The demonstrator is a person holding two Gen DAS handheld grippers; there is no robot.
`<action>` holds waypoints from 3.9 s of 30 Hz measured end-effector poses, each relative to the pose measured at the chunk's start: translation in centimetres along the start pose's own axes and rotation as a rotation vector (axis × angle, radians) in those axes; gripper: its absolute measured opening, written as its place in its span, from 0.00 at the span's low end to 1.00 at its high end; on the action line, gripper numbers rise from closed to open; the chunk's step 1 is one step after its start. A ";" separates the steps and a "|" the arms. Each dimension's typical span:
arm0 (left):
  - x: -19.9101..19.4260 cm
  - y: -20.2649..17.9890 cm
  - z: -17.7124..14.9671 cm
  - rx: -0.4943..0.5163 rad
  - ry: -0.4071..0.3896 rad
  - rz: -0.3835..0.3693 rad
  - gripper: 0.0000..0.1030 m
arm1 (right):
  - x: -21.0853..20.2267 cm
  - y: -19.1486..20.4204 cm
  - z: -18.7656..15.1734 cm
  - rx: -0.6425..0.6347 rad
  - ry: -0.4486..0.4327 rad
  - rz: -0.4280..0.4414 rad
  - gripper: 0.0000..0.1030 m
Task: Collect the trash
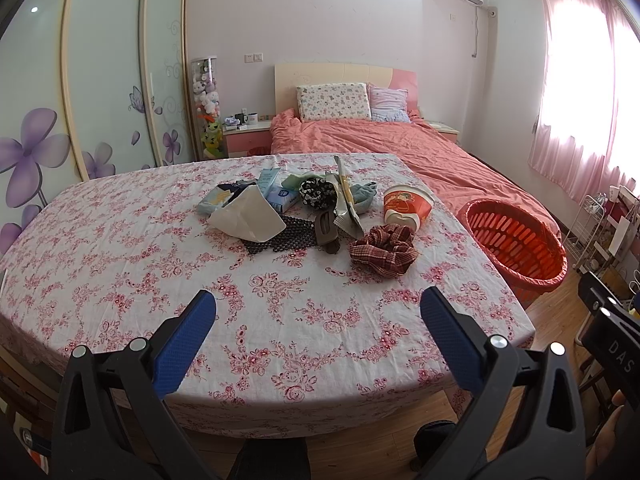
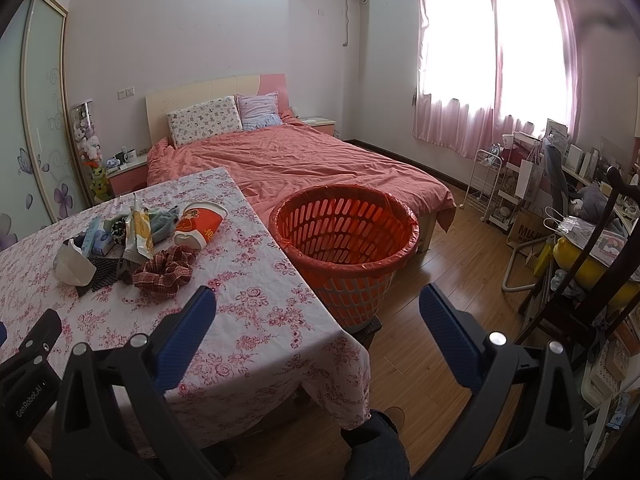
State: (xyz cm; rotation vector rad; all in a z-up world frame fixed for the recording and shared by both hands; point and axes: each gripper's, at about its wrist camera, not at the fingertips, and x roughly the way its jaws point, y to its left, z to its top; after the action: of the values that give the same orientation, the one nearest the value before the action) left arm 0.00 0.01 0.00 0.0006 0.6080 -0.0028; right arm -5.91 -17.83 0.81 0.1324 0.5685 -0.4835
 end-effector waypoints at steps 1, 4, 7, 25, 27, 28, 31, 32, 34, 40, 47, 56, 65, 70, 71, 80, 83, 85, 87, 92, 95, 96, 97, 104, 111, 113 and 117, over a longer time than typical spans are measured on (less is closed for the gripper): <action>0.0 0.0 0.0 0.000 0.000 0.000 0.98 | 0.0 0.0 0.0 -0.001 0.000 0.000 0.96; 0.0 0.0 0.0 0.000 0.000 0.000 0.98 | 0.0 0.0 0.0 -0.001 0.001 -0.001 0.96; 0.0 0.0 0.0 -0.001 0.000 0.000 0.98 | 0.0 0.0 0.0 -0.001 0.000 0.000 0.96; 0.0 0.0 0.0 -0.001 0.000 0.000 0.98 | 0.0 0.0 0.0 -0.001 0.001 0.000 0.96; 0.0 0.0 0.0 -0.001 0.000 -0.001 0.98 | 0.0 0.0 0.0 -0.001 0.001 -0.001 0.96; 0.0 0.0 0.0 -0.001 0.000 0.000 0.98 | 0.0 0.0 0.0 -0.001 0.001 0.000 0.96; 0.0 0.0 0.0 -0.002 0.000 -0.001 0.98 | 0.0 0.0 0.0 0.000 0.001 0.000 0.96; 0.0 0.0 0.0 -0.002 0.000 0.000 0.98 | 0.0 0.0 0.0 0.000 0.001 0.000 0.96; 0.0 0.0 0.0 -0.001 0.000 -0.001 0.98 | 0.1 -0.1 0.0 -0.001 0.001 0.000 0.96; 0.0 0.0 0.0 -0.001 0.000 -0.001 0.98 | 0.2 -0.1 0.0 0.000 0.001 0.000 0.96; 0.0 0.0 0.0 -0.002 0.000 -0.001 0.98 | 0.3 -0.1 0.0 0.000 0.001 0.000 0.96; 0.0 0.0 0.0 -0.003 0.003 -0.001 0.98 | 0.5 -0.2 0.0 0.000 0.001 0.000 0.96; 1.5 0.7 0.2 -0.009 0.016 0.027 0.98 | 1.3 0.1 0.3 -0.005 0.015 -0.003 0.96; 3.5 2.9 0.9 -0.054 0.042 0.073 0.98 | 4.2 0.9 0.8 0.000 0.045 0.018 0.96; 4.1 3.6 1.1 -0.066 0.047 0.082 0.98 | 4.8 1.3 0.9 0.000 0.049 0.023 0.96; 9.3 8.3 3.2 -0.126 0.091 0.142 0.98 | 10.5 4.8 2.5 0.028 0.117 0.119 0.96; 11.0 9.3 3.8 -0.132 0.106 0.150 0.98 | 12.7 6.5 3.4 0.031 0.116 0.131 0.96; 12.4 9.7 4.3 -0.138 0.119 0.148 0.98 | 14.3 7.8 4.1 0.033 0.120 0.141 0.96; 13.2 9.9 4.6 -0.141 0.129 0.145 0.98 | 16.0 9.0 4.6 0.032 0.137 0.173 0.96; 16.2 10.3 5.6 -0.174 0.168 0.123 0.98 | 20.6 12.5 5.6 0.005 0.195 0.208 0.96; 17.5 10.5 6.0 -0.187 0.184 0.118 0.98 | 22.9 14.4 6.0 -0.003 0.227 0.226 0.95; 17.9 10.5 6.1 -0.189 0.189 0.118 0.98 | 23.8 15.2 6.2 -0.004 0.241 0.230 0.95; 18.2 10.5 6.2 -0.189 0.193 0.117 0.98 | 24.4 15.6 6.4 -0.005 0.252 0.232 0.95; 20.4 9.9 6.7 -0.189 0.226 0.123 0.98 | 28.3 18.1 6.3 -0.005 0.336 0.230 0.94; 21.1 9.9 6.4 -0.161 0.244 0.155 0.98 | 29.7 17.9 5.5 -0.047 0.363 0.205 0.71; 21.0 10.4 6.2 -0.160 0.241 0.160 0.98 | 29.7 17.0 5.3 -0.022 0.358 0.213 0.71; 20.6 12.2 5.8 -0.186 0.252 0.163 0.98 | 29.7 16.5 5.2 -0.023 0.353 0.209 0.71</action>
State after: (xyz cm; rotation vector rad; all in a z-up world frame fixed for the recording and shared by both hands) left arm 20.25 12.12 -7.02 -0.1311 0.8566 0.2141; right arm 26.24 -16.55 -11.19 0.2550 0.8957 -0.2498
